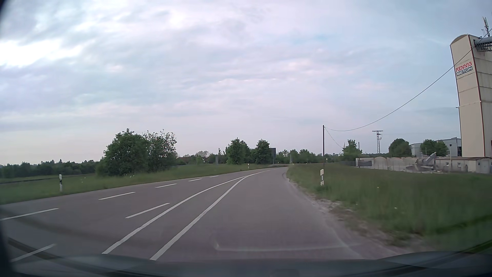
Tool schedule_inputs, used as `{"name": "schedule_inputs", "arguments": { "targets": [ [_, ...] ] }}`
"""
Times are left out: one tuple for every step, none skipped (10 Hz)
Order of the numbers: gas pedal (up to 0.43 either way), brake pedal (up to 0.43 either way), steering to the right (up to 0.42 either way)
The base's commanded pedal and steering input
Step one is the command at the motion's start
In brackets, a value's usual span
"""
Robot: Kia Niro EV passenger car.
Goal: Follow the waypoints while adhering to traffic rules and regulations
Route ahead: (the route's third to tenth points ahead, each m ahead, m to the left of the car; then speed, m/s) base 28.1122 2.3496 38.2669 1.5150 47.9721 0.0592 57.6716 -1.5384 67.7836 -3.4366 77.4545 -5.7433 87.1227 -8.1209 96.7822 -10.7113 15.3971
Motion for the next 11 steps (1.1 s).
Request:
{"name": "schedule_inputs", "arguments": {
  "targets": [
    [0.15, 0.0, 0.0],
    [0.15, 0.0, 0.003],
    [0.15, 0.0, 0.007],
    [0.15, 0.0, 0.007],
    [0.15, 0.0, 0.007],
    [0.15, 0.0, 0.007],
    [0.15, 0.0, 0.008],
    [0.15, 0.0, 0.009],
    [0.15, 0.0, 0.009],
    [0.15, 0.0, 0.009],
    [0.15, 0.0, 0.009]
  ]
}}
